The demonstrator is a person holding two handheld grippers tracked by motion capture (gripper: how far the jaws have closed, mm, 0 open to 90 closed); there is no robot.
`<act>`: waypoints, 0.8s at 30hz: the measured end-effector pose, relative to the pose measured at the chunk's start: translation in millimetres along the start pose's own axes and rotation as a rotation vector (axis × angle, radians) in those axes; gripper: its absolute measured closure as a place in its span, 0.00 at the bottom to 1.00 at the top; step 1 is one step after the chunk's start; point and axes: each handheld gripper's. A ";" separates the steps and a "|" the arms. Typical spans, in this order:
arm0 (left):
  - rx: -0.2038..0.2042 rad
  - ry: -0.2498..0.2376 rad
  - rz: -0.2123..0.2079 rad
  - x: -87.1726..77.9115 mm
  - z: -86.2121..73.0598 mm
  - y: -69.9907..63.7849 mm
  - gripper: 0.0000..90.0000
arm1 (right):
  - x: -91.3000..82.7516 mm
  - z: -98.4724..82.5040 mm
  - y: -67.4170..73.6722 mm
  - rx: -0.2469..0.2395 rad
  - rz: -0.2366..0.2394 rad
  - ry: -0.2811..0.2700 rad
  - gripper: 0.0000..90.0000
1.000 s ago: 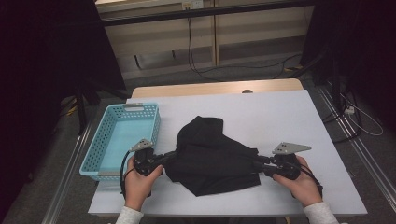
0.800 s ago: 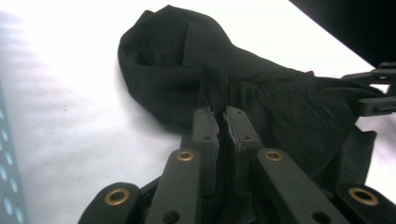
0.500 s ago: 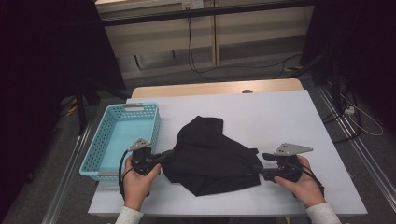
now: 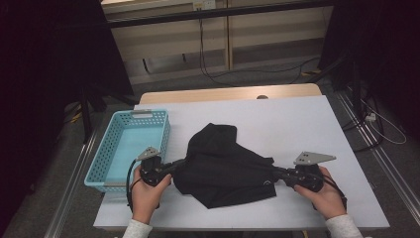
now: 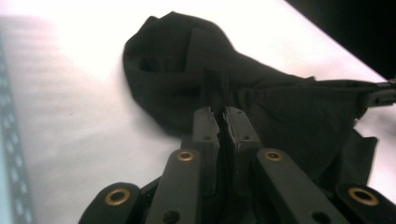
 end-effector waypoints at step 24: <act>0.058 -0.130 -0.076 -6.9 53.4 -19.8 0.94 | -48.8 51.9 -4.8 0.033 -0.060 -0.185 0.94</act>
Point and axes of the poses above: each handheld gripper's, and its own axes: x roughly forward along the jaws, z roughly out of its top, y roughly to its left, and after that the axes turned 5 degrees about -y, right-handed
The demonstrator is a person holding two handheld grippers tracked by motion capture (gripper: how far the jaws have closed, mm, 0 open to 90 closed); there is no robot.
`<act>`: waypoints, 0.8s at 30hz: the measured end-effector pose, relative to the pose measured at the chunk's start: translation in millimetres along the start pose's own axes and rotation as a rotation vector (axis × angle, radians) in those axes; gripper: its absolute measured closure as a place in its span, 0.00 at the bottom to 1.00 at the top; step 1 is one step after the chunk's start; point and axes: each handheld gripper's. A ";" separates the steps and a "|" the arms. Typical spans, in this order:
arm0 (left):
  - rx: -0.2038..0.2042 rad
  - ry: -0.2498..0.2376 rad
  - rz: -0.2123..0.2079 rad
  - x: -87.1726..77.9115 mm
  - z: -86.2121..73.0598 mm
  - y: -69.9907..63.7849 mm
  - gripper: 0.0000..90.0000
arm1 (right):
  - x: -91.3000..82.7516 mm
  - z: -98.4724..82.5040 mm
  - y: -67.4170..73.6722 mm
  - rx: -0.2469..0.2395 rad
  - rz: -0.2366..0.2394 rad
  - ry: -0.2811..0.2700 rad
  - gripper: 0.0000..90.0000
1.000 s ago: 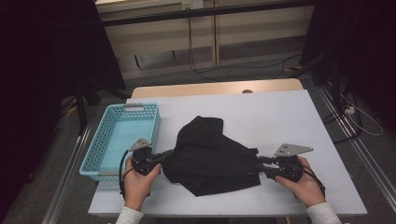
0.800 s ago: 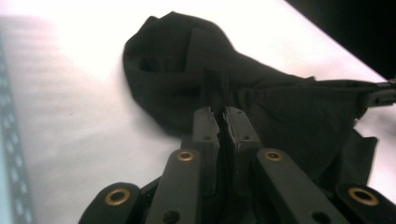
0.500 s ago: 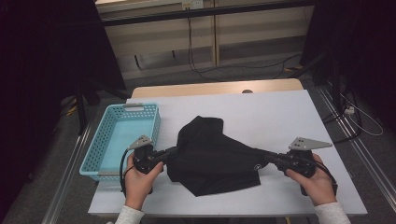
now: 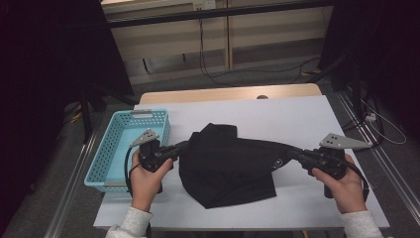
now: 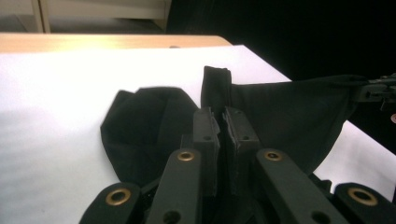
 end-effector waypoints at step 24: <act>0.015 0.028 -0.009 4.4 15.4 -0.4 0.94 | 15.1 14.3 -6.3 0.001 -0.027 0.012 0.94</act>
Point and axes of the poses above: each handheld gripper's, and its own axes: x roughly forward along the jaws, z roughly out of its top, y roughly to its left, and after that the axes turned 5 degrees about -y, right-handed
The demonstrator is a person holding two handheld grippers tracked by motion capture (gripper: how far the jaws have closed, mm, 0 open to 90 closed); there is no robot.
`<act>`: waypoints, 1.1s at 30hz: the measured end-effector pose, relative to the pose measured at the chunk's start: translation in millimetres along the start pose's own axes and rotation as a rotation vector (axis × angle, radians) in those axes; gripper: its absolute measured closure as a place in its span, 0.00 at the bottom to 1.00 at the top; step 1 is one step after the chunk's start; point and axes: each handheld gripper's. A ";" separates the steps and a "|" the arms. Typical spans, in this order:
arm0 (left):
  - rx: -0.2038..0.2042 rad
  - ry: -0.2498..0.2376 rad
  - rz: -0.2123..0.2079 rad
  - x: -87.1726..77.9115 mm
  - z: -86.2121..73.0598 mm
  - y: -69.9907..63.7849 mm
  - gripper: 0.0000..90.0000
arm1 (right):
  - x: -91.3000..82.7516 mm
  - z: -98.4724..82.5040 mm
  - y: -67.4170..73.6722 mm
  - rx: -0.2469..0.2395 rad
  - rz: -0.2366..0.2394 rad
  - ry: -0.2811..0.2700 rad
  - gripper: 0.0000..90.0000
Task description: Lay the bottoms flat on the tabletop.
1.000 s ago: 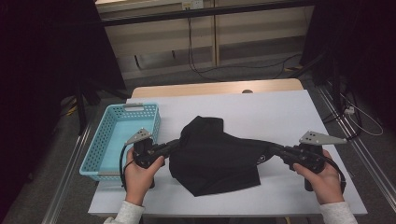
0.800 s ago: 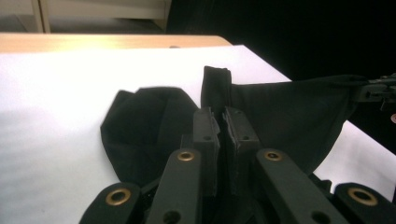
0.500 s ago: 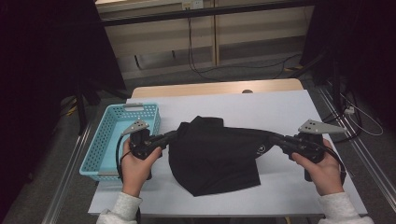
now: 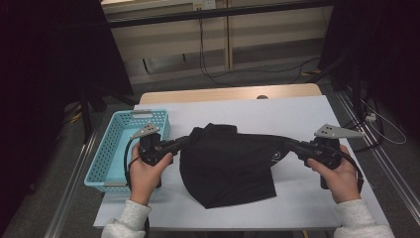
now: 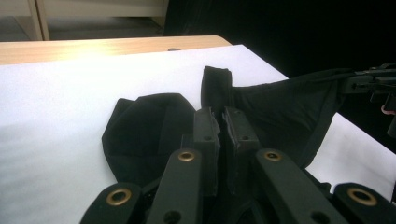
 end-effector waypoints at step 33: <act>-0.020 0.059 0.009 34.6 27.5 32.0 0.94 | 33.9 17.1 -30.1 0.035 -0.032 0.069 0.94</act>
Point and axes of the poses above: each handheld gripper's, and its own axes: x roughly forward along the jaws, z roughly out of its top, y roughly to its left, and after that the axes turned 5 degrees about -y, right-handed
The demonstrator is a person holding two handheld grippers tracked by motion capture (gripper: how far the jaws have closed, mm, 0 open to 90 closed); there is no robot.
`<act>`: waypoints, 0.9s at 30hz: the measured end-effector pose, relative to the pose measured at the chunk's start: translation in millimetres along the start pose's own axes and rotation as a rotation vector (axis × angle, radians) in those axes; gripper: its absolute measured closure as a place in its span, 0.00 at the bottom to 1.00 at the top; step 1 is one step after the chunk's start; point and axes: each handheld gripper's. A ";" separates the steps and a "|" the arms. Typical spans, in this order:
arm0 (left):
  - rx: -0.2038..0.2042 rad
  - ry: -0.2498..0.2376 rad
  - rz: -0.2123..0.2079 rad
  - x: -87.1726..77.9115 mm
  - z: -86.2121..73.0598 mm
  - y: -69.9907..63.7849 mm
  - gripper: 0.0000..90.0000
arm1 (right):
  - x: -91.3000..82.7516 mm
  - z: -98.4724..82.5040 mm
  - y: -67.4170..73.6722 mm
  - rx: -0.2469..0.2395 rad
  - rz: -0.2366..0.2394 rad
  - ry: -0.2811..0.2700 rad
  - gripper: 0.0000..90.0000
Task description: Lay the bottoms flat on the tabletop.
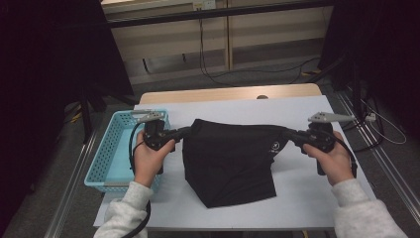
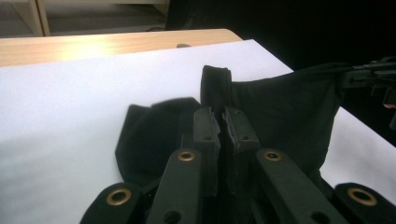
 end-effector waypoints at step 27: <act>0.086 0.080 0.025 43.8 -33.7 -42.6 0.23 | 17.9 -49.0 29.5 -0.044 -0.149 0.000 0.29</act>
Point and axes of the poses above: each handheld gripper's, and its own axes: x roughly forward along the jaws, z roughly out of its top, y roughly to its left, and after that the axes turned 5 degrees about -y, right-handed
